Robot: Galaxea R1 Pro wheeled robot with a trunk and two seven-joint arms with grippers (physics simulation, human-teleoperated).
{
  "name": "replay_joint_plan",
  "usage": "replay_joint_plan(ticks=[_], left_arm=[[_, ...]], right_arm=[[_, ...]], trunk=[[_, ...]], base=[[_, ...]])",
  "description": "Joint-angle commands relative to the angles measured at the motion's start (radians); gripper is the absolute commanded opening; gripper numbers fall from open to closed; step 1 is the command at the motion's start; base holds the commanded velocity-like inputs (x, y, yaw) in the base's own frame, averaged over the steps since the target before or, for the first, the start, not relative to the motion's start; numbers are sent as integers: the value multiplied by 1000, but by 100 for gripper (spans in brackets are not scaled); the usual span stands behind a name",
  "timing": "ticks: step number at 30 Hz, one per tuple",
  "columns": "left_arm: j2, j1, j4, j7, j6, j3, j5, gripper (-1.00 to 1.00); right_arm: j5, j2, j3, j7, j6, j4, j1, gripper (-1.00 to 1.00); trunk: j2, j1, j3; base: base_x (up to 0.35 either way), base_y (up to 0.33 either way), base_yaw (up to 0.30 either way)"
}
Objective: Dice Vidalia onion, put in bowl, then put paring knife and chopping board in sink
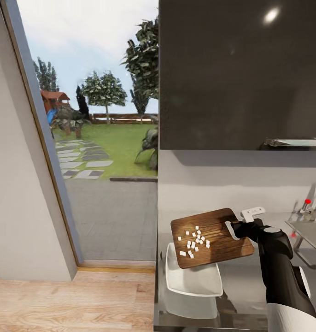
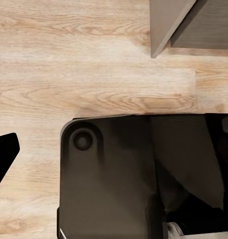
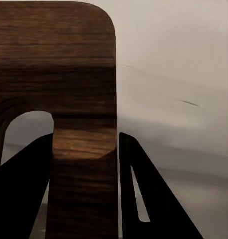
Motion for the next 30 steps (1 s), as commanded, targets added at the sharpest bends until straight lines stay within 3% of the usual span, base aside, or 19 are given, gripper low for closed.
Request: replay_joint_plan(ticks=[1, 8, 23, 30], left_arm=[[0, 1, -1, -2, -1, -4, 6, 100], [0, 1, -1, -1, -1, -4, 6, 100], [0, 1, -1, -1, -1, -4, 6, 100], [-2, 1, -1, -1, -1, -4, 6, 100]], right_arm=[[10, 1, -2, 10, 0, -1, -1, -100], [11, 0, -2, 10, -2, -1, -1, -100], [14, 1, -2, 7, -2, -1, -1, -100], [12, 1, -1, -41, -3, -1, -1, -100]], trunk=[[-1, 0, 0], [-1, 0, 0], [-1, 0, 0], [-1, 0, 0]], base=[[0, -35, 0], [0, -158, 0], [0, -9, 0], [0, -22, 0]])
